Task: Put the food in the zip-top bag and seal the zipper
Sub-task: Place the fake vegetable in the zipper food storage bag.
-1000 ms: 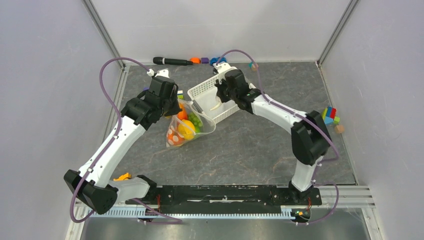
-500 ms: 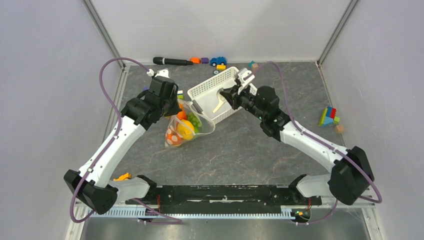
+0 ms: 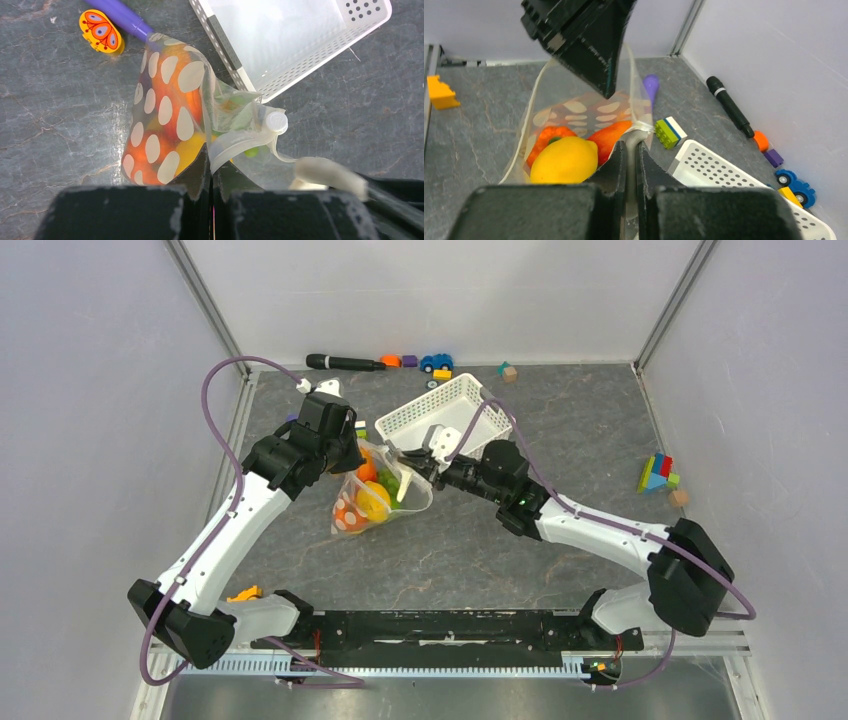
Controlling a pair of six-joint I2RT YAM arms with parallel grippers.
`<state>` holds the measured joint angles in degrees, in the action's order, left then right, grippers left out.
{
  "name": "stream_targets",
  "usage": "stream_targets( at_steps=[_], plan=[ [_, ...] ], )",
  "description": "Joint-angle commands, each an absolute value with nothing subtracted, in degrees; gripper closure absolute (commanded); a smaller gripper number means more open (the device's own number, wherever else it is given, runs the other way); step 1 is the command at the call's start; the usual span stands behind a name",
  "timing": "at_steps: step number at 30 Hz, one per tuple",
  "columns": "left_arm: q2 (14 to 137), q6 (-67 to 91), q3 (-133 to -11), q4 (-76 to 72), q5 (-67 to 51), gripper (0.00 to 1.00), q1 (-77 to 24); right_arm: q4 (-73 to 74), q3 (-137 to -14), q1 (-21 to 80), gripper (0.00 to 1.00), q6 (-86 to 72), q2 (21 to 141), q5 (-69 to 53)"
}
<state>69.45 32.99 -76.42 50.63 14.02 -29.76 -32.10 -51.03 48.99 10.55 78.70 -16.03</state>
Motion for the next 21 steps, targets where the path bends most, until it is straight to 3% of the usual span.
stream_targets(
  at_steps=[1,13,21],
  plan=[
    [67.8,31.2,-76.4,47.0,12.1,0.98,-29.9,-35.6,-52.9,50.9,0.95,18.3,80.7,-19.9],
    [68.5,30.9,-76.3,47.0,11.1,0.98,-29.9,-35.0,-52.1,54.4,0.91,24.6,82.8,-24.0],
    [68.1,30.7,-75.9,46.5,9.7,0.98,-29.9,-33.5,-56.8,54.5,0.89,18.0,88.2,-13.1]
  ],
)
